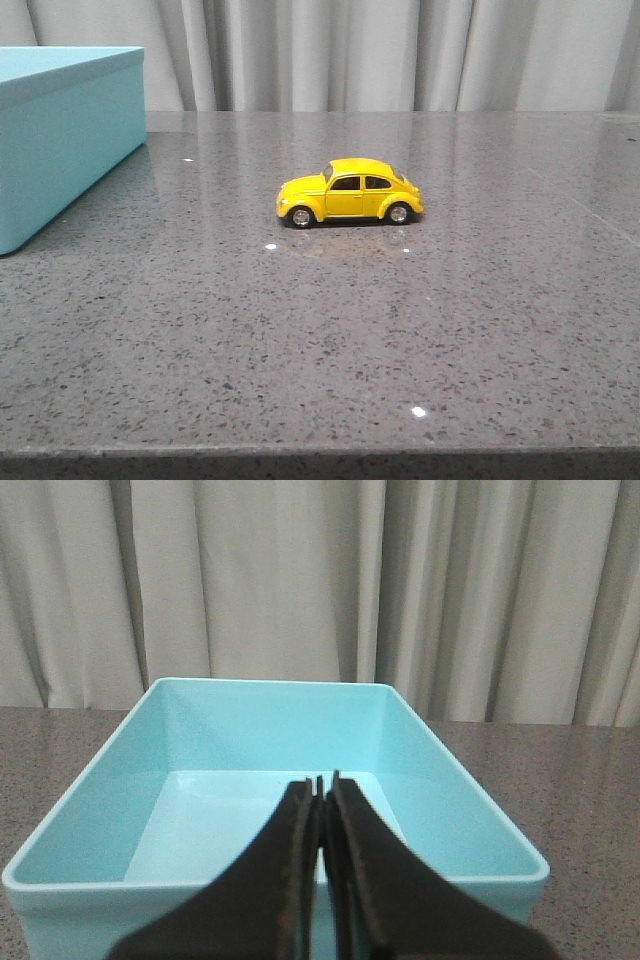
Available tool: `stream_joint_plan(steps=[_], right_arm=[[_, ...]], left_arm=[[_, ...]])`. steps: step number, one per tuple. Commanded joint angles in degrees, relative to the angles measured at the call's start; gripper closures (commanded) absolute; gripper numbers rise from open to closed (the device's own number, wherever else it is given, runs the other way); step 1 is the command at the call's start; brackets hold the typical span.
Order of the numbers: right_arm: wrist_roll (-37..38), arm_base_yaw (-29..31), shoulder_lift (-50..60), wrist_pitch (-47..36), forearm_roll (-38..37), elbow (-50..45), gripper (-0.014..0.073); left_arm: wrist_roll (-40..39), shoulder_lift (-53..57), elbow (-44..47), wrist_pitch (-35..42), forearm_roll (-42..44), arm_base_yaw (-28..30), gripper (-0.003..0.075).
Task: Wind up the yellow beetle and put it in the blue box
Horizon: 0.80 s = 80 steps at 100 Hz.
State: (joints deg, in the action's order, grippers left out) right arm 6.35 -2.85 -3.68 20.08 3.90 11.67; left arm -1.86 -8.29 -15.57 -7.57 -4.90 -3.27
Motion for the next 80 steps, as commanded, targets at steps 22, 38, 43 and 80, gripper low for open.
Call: stream_joint_plan(steps=[22, 38, 43, 80], right_arm=[[-0.3, 0.1, -12.8, 0.3, 0.1, 11.8, 0.0652], [-0.3, 0.0, -19.0, 1.5, 0.2, 16.8, 0.0652], [-0.3, 0.0, -20.0, 1.6, 0.2, 17.0, 0.0652], [-0.3, 0.0, -23.0, 2.6, 0.3, 19.1, 0.0652]], left_arm=[[-0.4, -10.0, -9.6, -1.7, -0.1, 0.0, 0.0739], [-0.4, -12.4, -12.0, -2.1, -0.1, 0.0, 0.0739], [-0.4, -12.4, -12.1, -2.1, -0.1, 0.0, 0.0739], [-0.4, -12.4, -12.1, -2.0, -0.1, 0.0, 0.0739]])
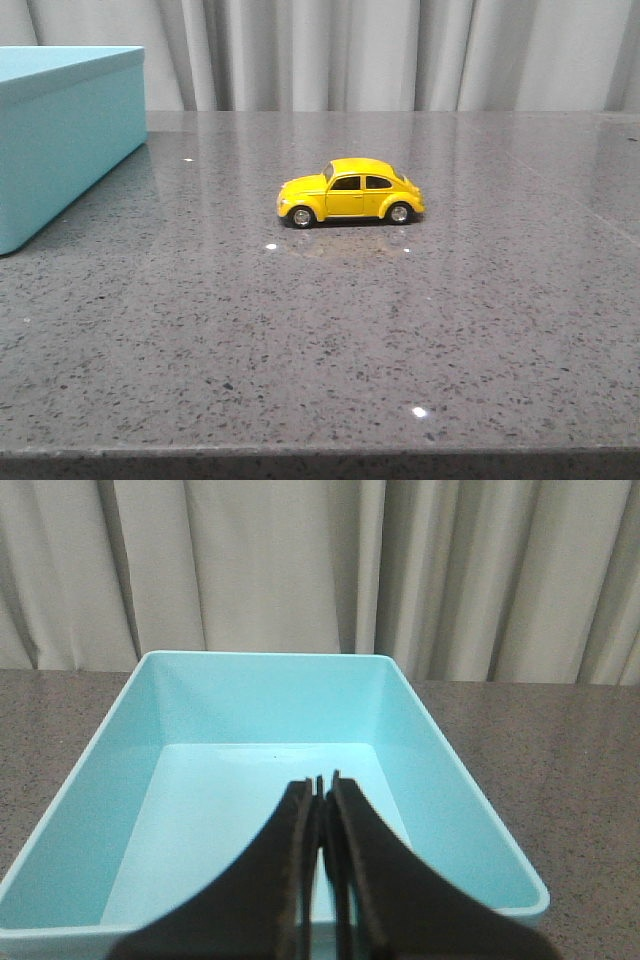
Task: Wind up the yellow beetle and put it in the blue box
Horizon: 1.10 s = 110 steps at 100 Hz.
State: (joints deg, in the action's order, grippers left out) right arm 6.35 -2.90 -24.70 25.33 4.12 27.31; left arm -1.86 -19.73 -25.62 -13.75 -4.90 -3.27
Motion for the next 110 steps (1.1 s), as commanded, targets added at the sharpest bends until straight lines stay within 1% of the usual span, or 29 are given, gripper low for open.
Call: stream_joint_plan(steps=[1, 8, 20, 48, 55, 83, 90, 100, 105, 110], right_arm=[[-0.3, 0.1, -2.4, -2.0, 0.1, 3.7, 0.0652], [-0.3, -0.1, -4.6, 0.8, 0.1, 6.2, 0.0652], [-0.3, -1.8, -8.8, 3.2, 0.1, 10.6, 0.0652], [-0.3, -9.5, -22.0, 8.4, 0.3, 22.8, 0.0648], [-0.3, -11.6, -25.2, 9.1, 0.5, 25.6, 0.0627], [-0.3, -19.6, -37.5, 14.5, 0.7, 35.7, 0.0437], [0.4, -21.4, -40.5, 15.2, 0.7, 37.7, 0.0358], [2.4, -24.0, -44.4, 15.9, 0.7, 40.2, 0.0194], [3.3, -25.0, -46.3, 16.6, 0.7, 41.6, 0.0125], [4.2, -25.8, -48.4, 18.0, 0.7, 43.2, 0.0075]], left_arm=[[-0.4, -1.0, -2.0, 4.2, -0.1, 0.0, 0.0739], [-0.4, -1.0, -2.0, 4.2, -0.1, 0.0, 0.0739], [-0.4, -1.0, -2.0, 4.2, -0.1, 0.0, 0.0739], [-0.4, -1.0, -2.0, 4.2, -0.1, 0.0, 0.0739], [-0.4, -1.0, -2.0, 4.2, -0.1, 0.0, 0.0739], [-0.4, -1.0, -2.0, 4.2, -0.1, 0.0, 0.0739], [-0.4, -1.0, -2.0, 4.2, -0.1, 0.0, 0.0739], [-0.4, -1.0, -2.0, 4.2, -0.1, 0.0, 0.0739], [-0.4, -1.0, -2.0, 4.2, -0.1, 0.0, 0.0739], [-0.4, -1.0, -2.0, 4.2, -0.1, 0.0, 0.0739]])
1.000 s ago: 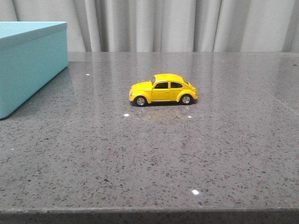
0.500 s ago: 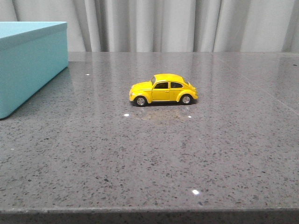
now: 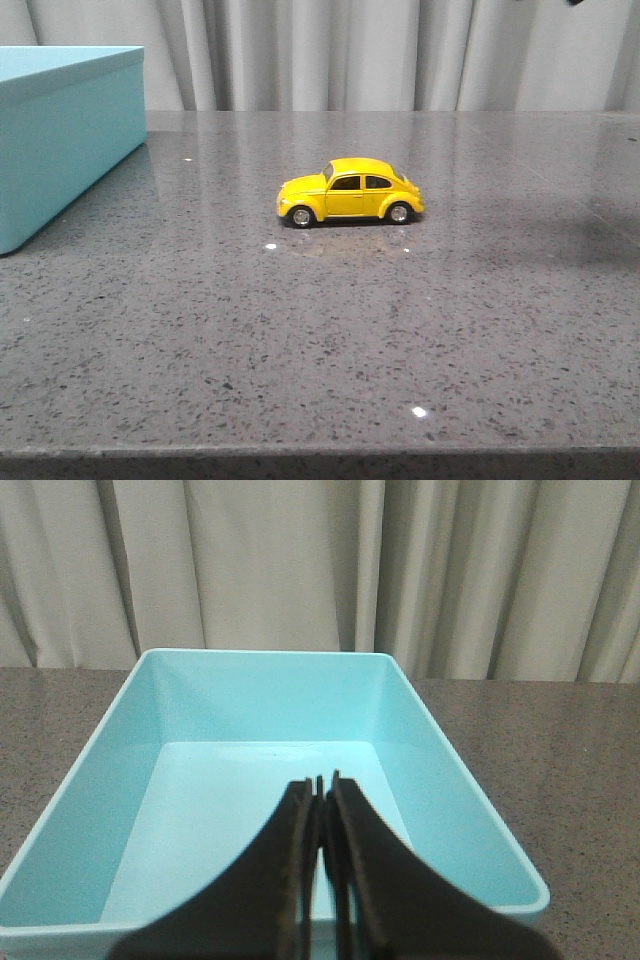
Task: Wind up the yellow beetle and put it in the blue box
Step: 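Lower the right gripper over the yellow toy beetle and grasp its roof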
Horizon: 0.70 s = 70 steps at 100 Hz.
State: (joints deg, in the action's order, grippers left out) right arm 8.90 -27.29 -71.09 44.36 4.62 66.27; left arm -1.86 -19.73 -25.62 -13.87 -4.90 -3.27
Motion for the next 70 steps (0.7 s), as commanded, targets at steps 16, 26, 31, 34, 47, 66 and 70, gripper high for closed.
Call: stream_joint_plan(steps=[16, 26, 31, 34, 47, 66, 70], right_arm=[[3.3, -3.1, -9.0, 6.0, 0.2, 11.1, 0.0043], [6.3, -3.9, -13.0, 10.5, 0.2, 15.8, 0.0043], [7.7, -4.3, -14.8, 12.5, -0.2, 18.0, 0.0043], [8.7, -4.7, -16.1, 13.3, -0.7, 19.2, 0.0043], [13.5, -6.3, -20.1, 16.1, -4.6, 23.6, 0.0044], [18.9, -8.4, -24.3, 17.1, -6.7, 27.3, 0.0044], [19.9, -8.7, -24.9, 17.2, -6.7, 27.5, 0.0045]], left_arm=[[-0.4, -1.0, -2.0, 4.3, -0.1, 0.0, 0.0739], [-0.4, -1.0, -2.0, 4.3, -0.1, 0.0, 0.0739], [-0.4, -1.0, -2.0, 4.3, -0.1, 0.0, 0.0739], [-0.4, -1.0, -2.0, 4.3, -0.1, 0.0, 0.0739], [-0.4, -1.0, -2.0, 4.3, -0.1, 0.0, 0.0739], [-0.4, -1.0, -2.0, 4.3, -0.1, 0.0, 0.0739], [-0.4, -1.0, -2.0, 4.3, -0.1, 0.0, 0.0739]])
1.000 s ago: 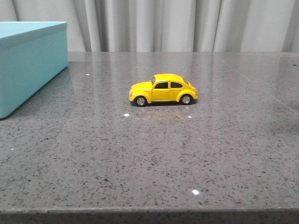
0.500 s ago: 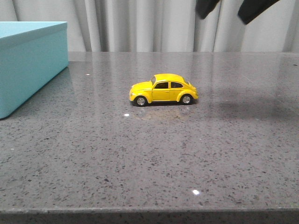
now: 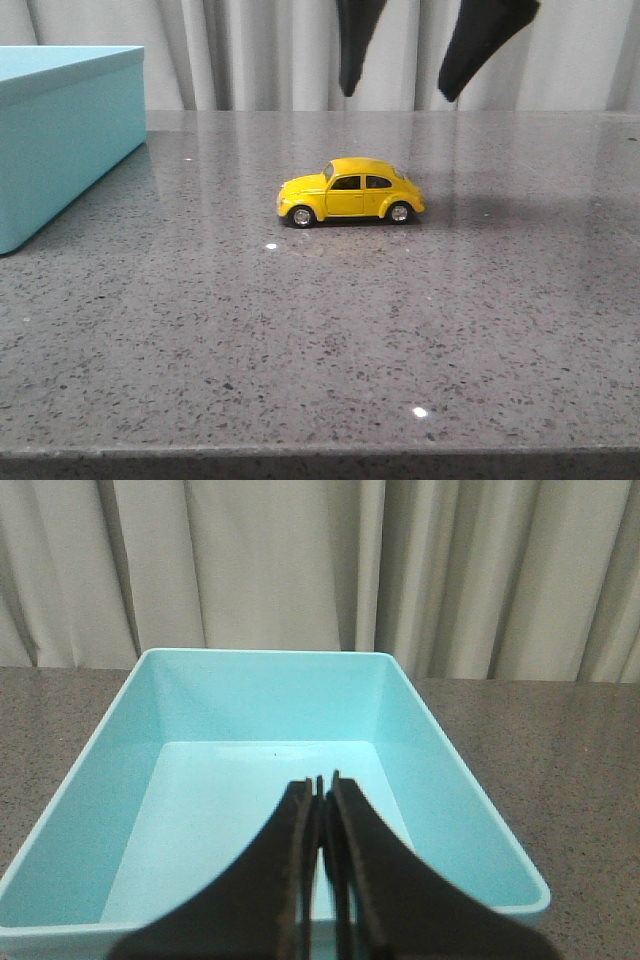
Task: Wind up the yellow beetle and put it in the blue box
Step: 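Lower the right gripper over the yellow toy beetle and grasp its roof, then drag the beetle rear-first along the table with the right gripper to wind it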
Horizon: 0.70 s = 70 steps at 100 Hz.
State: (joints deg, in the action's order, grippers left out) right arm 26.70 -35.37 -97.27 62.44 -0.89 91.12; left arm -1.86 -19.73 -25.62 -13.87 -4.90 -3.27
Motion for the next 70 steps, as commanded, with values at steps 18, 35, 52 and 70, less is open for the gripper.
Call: stream_joint_plan(steps=[18, 35, 52, 70], right_arm=[[5.5, -0.6, -1.3, -1.0, -1.2, 2.7, 0.0045], [7.6, -0.6, -3.1, -2.4, -1.2, 2.7, 0.0045], [8.0, -0.6, -4.7, -2.4, -1.2, 2.8, 0.0045], [8.1, -0.6, -7.0, -2.0, -1.1, 5.2, 0.0045]], left_arm=[[-0.4, -1.0, -2.0, 4.3, -0.1, 0.0, 0.0739], [-0.4, -1.0, -2.0, 4.3, -0.1, 0.0, 0.0739], [-0.4, -1.0, -2.0, 4.3, -0.1, 0.0, 0.0739], [-0.4, -1.0, -2.0, 4.3, -0.1, 0.0, 0.0739]])
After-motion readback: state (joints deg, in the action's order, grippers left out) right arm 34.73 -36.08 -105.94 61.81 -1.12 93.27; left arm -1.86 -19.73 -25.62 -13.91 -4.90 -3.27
